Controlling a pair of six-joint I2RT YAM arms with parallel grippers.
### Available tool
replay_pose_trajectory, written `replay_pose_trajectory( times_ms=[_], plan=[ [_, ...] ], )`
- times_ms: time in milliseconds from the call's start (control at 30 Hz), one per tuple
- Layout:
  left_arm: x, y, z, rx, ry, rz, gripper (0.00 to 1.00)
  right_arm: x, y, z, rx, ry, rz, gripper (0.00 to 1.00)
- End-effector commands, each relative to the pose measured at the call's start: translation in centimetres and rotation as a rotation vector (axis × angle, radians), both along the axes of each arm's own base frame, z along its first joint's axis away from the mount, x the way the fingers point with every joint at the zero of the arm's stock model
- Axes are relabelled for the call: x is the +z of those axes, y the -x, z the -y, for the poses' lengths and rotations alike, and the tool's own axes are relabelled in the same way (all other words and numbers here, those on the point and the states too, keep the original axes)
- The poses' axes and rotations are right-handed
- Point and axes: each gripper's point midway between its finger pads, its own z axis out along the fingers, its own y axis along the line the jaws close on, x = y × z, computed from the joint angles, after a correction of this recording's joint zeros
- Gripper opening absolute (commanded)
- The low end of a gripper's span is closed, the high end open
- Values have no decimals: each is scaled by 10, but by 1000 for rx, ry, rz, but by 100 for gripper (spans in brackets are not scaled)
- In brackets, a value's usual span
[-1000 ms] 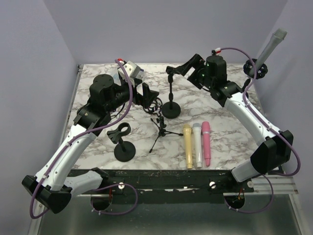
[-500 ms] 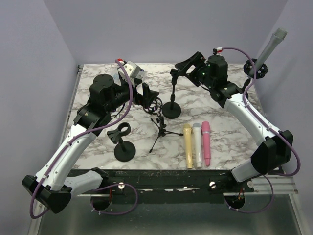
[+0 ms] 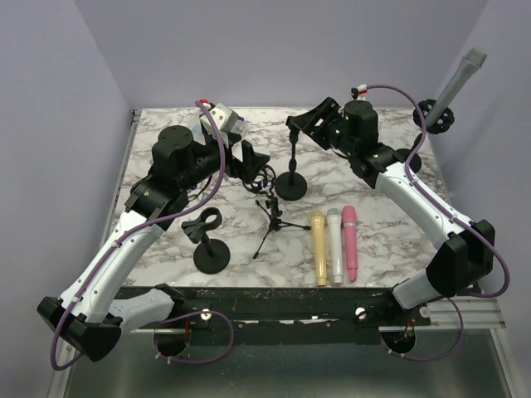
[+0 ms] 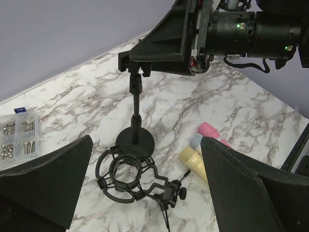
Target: Remove the microphone from the stand
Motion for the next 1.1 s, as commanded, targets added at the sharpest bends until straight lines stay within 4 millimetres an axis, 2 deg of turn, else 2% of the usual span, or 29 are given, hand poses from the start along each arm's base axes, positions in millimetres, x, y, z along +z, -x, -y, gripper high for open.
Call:
replay_pose_trajectory(
  times_ms=[0,233,600,700,833,967,1067],
  plan=[
    [7,2,-1,-1,10,33,99,-47,7,9,-35,97,-86,62],
    [7,3,0,-3,10,33,99,-83,11,17,-47,157,-135,58],
    [6,2,0,-3,10,31,99,-161,29,23,-43,228,-254,58],
    [5,2,0,-2,8,30,99,-174,31,21,-36,245,-276,58],
    [4,2,1,-4,6,27,99,-164,27,19,-27,262,-249,59],
    [4,2,2,-8,8,25,99,-133,17,21,-35,299,-184,63],
    [4,2,2,-9,8,26,99,-108,11,23,-35,331,-126,69]
  ],
)
